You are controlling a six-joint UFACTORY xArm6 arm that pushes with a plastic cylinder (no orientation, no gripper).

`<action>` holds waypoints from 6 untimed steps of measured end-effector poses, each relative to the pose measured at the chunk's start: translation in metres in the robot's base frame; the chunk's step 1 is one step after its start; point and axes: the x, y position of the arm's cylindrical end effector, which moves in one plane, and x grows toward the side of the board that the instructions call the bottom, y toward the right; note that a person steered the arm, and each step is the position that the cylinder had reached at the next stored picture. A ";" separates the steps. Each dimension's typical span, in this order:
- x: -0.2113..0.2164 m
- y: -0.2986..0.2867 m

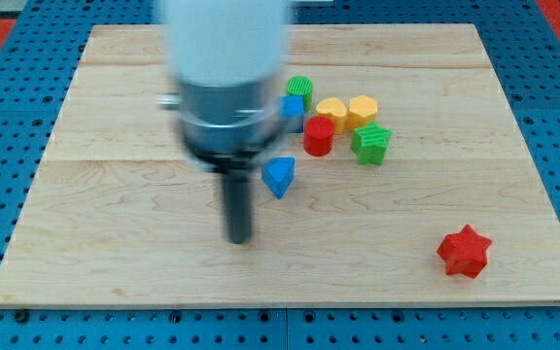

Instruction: Move the triangle towards the right side of the board

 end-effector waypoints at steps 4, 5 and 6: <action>-0.053 0.181; -0.067 0.173; -0.088 0.172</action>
